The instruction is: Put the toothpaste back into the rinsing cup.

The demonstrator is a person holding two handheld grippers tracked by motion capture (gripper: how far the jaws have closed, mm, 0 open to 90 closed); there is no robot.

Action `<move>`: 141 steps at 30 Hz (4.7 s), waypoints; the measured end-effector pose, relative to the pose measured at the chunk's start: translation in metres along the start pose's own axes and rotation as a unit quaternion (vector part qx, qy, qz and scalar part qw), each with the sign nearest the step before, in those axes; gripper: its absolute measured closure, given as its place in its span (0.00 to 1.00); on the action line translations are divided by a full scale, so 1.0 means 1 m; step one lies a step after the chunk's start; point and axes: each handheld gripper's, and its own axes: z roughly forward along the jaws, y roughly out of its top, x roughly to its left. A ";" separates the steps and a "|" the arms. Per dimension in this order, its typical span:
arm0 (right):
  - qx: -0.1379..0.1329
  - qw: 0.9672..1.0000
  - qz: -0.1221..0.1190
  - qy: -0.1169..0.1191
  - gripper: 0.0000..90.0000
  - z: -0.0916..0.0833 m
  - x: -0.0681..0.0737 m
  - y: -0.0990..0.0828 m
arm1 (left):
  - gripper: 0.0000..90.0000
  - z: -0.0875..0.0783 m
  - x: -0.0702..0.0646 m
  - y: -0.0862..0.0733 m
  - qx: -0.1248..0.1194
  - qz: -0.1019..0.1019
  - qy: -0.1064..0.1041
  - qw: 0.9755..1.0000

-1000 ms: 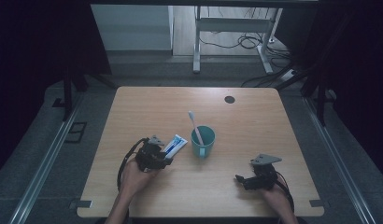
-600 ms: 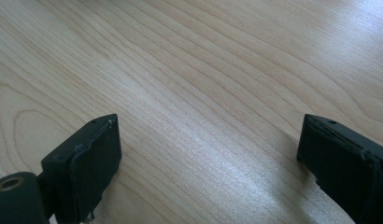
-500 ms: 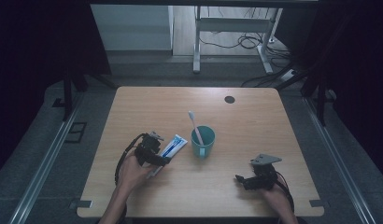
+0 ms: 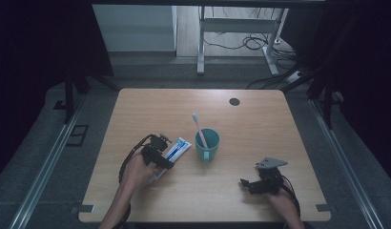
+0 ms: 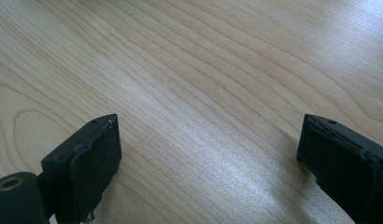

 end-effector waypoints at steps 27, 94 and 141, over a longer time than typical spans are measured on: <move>0.000 1.000 -0.001 0.000 0.07 0.000 0.000 0.000 | 0.47 0.015 -0.010 0.040 0.129 0.018 0.036 0.991; 0.000 1.000 -0.001 0.000 0.07 0.000 0.000 0.000 | 0.80 -0.062 -0.008 0.022 -0.012 0.046 -0.010 0.999; 0.000 1.000 -0.002 0.000 0.07 0.000 0.000 0.000 | 0.80 -0.093 -0.027 0.030 -0.252 0.060 -0.059 0.964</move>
